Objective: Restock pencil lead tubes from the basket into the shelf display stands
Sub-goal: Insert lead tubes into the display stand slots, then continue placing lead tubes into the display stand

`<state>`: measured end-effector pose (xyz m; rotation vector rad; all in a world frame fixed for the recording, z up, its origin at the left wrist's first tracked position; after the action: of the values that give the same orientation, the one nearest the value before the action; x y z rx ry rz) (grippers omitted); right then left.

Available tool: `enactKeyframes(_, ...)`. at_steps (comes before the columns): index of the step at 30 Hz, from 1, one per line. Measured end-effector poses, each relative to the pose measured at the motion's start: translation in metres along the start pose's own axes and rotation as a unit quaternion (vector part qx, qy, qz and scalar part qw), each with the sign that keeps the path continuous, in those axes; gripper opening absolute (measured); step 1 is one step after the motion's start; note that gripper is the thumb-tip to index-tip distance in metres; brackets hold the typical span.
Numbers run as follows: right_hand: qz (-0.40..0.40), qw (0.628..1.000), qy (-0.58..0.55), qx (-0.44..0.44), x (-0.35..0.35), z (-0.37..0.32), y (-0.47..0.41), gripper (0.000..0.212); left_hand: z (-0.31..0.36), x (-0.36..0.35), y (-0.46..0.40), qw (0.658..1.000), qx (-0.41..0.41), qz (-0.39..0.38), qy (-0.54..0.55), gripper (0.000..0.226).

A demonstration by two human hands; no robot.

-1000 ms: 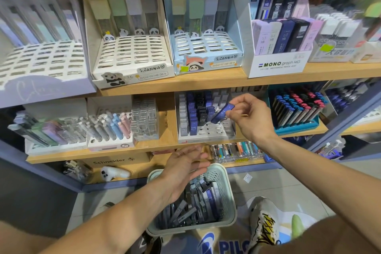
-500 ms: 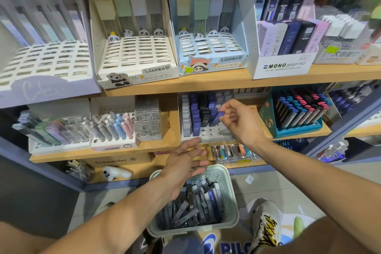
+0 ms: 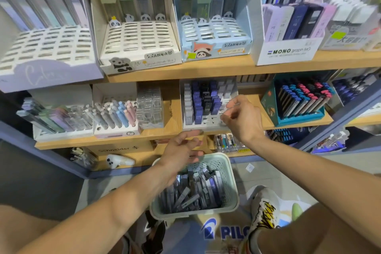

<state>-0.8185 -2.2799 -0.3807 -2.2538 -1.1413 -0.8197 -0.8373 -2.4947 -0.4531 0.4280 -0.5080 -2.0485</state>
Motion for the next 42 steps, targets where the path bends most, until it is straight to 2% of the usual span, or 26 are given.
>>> enactKeyframes(2, -0.037, 0.999, 0.005, 0.004, -0.007, 0.001, 0.022, 0.025, -0.009, 0.013, -0.002, 0.998, -0.007, 0.016, -0.057, 0.025)
enactKeyframes(5, -0.161, 0.986, 0.033, -0.004, -0.041, 0.021, 0.068, 0.024, -0.034, 0.039, -0.007, 0.988, 0.001, 0.042, -0.15, 0.023)
enactKeyframes(7, -0.251, 0.965, 0.035, -0.068, -0.071, 0.046, 0.097, 0.018, -0.055, 0.057, -0.01, 0.978, 0.022, 0.046, -0.203, 0.019)
enactKeyframes(9, -0.303, 0.94, 0.014, -0.159, -0.103, 0.072, 0.119, 0.018, -0.077, 0.072, -0.014, 0.96, 0.047, 0.037, -0.273, 0.019)
enactKeyframes(11, -0.325, 0.92, 0.045, -0.216, -0.136, 0.094, 0.133, 0.019, -0.098, 0.086, -0.02, 0.923, 0.069, 0.024, -0.379, 0.028)
enactKeyframes(13, -0.332, 0.906, 0.072, -0.255, -0.171, 0.111, 0.144, 0.021, -0.121, 0.101, -0.028, 0.895, 0.098, 0.038, -0.433, 0.036)
enactKeyframes(16, -0.358, 0.882, 0.071, -0.296, -0.22, 0.124, 0.165, 0.03, -0.147, 0.117, -0.04, 0.897, 0.123, 0.095, -0.414, 0.033)
enactKeyframes(19, -0.342, 0.906, 0.044, -0.245, -0.255, 0.111, 0.167, 0.032, -0.137, 0.112, -0.041, 0.862, 0.043, 0.123, -0.49, 0.028)
enactKeyframes(21, -0.346, 0.913, 0.028, -0.214, -0.278, 0.097, 0.172, 0.032, -0.13, 0.105, -0.045, 0.841, -0.024, 0.09, -0.533, 0.03)
enactKeyframes(23, -0.36, 0.908, 0.039, -0.208, -0.299, 0.093, 0.18, 0.029, -0.13, 0.102, -0.053, 0.8, -0.058, 0.034, -0.597, 0.034)
enactKeyframes(26, -0.351, 0.907, 0.041, -0.229, -0.315, 0.091, 0.187, 0.019, -0.139, 0.095, -0.068, 0.704, -0.057, -0.051, -0.707, 0.033)
enactKeyframes(29, -0.347, 0.909, 0.091, -0.214, -0.323, 0.087, 0.189, 0.029, -0.15, 0.087, -0.082, 0.615, -0.056, -0.103, -0.78, 0.03)
enactKeyframes(32, -0.342, 0.907, 0.081, -0.234, -0.325, 0.088, 0.194, 0.034, -0.158, 0.087, -0.092, 0.567, -0.071, -0.109, -0.814, 0.03)
enactKeyframes(35, -0.316, 0.916, 0.075, -0.235, -0.323, 0.091, 0.194, 0.041, -0.16, 0.083, -0.095, 0.569, -0.089, -0.115, -0.809, 0.028)
enactKeyframes(38, -0.28, 0.926, 0.071, -0.243, -0.319, 0.089, 0.194, 0.048, -0.156, 0.085, -0.097, 0.608, -0.097, -0.107, -0.78, 0.027)
enactKeyframes(40, -0.275, 0.928, 0.078, -0.24, -0.32, 0.087, 0.193, 0.046, -0.153, 0.087, -0.094, 0.66, -0.097, -0.106, -0.737, 0.032)
enactKeyframes(42, -0.284, 0.927, 0.084, -0.229, -0.322, 0.086, 0.192, 0.041, -0.15, 0.091, -0.092, 0.727, -0.074, -0.121, -0.672, 0.04)
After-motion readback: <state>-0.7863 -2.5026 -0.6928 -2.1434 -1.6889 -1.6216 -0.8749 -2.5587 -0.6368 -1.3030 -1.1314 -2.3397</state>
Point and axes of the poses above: each hand's wrist, its own y-axis away from the middle knuckle, its own x-axis out of the back of the hand, z = x × y, the point moved 9 cm from there along -y, towards the middle knuckle, and after that the axes turned 1 degree about x, right-handed, at the moved point
